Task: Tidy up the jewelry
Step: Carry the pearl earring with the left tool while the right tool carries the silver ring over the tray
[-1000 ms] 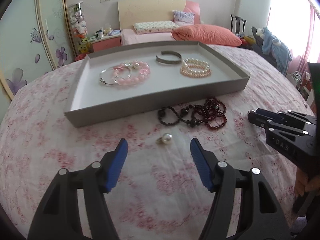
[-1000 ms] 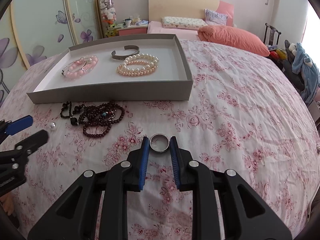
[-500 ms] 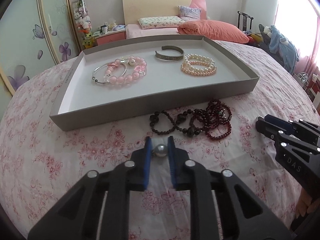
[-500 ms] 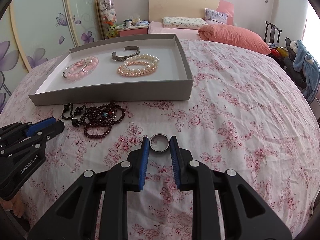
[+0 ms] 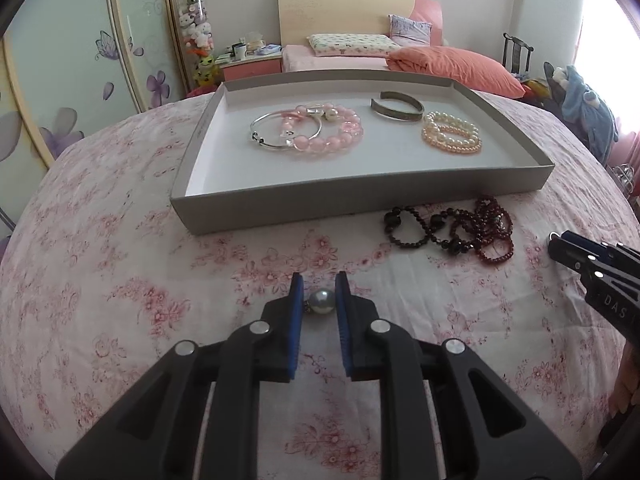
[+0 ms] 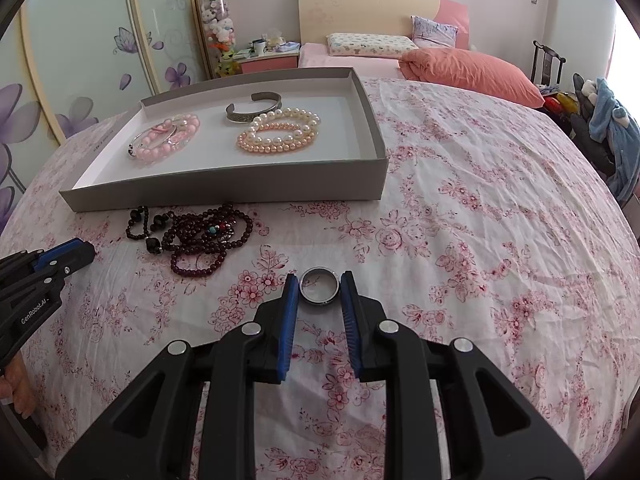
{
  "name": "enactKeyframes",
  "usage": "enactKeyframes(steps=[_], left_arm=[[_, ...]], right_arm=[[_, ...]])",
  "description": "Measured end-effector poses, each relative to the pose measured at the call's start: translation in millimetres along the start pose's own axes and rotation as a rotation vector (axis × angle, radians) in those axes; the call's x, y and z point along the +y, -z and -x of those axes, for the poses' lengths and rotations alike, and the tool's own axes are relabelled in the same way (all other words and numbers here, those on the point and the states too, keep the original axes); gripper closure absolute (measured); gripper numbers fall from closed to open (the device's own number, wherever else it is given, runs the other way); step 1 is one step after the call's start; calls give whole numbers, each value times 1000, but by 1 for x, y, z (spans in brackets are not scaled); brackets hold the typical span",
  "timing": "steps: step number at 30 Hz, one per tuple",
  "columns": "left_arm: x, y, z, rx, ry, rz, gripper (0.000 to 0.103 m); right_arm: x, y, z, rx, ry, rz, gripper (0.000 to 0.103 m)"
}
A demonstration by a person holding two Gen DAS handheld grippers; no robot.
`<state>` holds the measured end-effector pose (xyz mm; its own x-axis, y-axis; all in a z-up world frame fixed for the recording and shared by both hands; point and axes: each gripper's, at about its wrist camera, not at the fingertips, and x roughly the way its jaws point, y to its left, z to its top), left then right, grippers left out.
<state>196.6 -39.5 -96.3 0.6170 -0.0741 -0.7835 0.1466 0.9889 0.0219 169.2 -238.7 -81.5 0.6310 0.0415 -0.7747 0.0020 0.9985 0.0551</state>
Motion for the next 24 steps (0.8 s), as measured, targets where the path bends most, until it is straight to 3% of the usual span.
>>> enactKeyframes(steps=[14, 24], left_arm=[[11, 7, 13, -18, -3, 44, 86], [22, 2, 55, -152, -24, 96, 86]], right_arm=[[2, -1, 10, -31, -27, -32, 81], [31, -11, 58, -210, -81, 2, 81]])
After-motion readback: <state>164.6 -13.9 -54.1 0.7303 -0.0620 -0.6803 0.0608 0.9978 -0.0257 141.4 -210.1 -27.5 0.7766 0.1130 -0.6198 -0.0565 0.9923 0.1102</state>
